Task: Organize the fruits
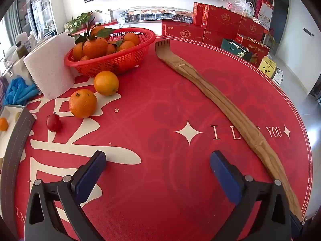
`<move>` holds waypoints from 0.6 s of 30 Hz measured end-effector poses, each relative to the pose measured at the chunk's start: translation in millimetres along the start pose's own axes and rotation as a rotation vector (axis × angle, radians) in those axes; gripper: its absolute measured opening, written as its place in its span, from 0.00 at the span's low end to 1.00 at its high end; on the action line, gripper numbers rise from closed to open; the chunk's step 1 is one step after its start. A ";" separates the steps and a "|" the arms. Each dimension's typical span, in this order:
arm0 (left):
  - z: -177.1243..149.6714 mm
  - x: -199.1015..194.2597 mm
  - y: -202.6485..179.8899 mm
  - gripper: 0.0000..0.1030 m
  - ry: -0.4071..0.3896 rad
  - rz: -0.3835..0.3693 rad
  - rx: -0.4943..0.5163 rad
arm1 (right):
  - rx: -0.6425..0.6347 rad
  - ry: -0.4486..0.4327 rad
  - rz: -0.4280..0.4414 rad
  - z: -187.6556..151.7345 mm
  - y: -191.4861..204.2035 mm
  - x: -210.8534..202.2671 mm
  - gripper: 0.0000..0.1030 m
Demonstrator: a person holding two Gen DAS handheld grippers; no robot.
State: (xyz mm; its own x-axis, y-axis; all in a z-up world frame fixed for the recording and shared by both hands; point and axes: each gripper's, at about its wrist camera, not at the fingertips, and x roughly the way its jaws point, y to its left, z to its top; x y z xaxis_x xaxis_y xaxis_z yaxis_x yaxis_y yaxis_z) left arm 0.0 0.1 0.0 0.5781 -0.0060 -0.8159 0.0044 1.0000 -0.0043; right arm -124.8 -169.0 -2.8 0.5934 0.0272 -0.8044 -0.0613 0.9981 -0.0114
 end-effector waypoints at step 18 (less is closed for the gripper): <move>0.0 0.0 0.1 1.00 0.000 -0.001 -0.001 | -0.006 0.001 0.004 -0.5 -0.7 -0.1 1.00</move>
State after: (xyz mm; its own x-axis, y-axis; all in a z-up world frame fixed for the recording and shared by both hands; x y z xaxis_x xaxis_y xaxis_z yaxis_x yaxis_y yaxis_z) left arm 0.0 0.2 0.0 0.5780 -0.0072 -0.8160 0.0043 1.0000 -0.0057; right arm -125.2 -169.8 -2.9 0.5923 0.0308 -0.8051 -0.0679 0.9976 -0.0117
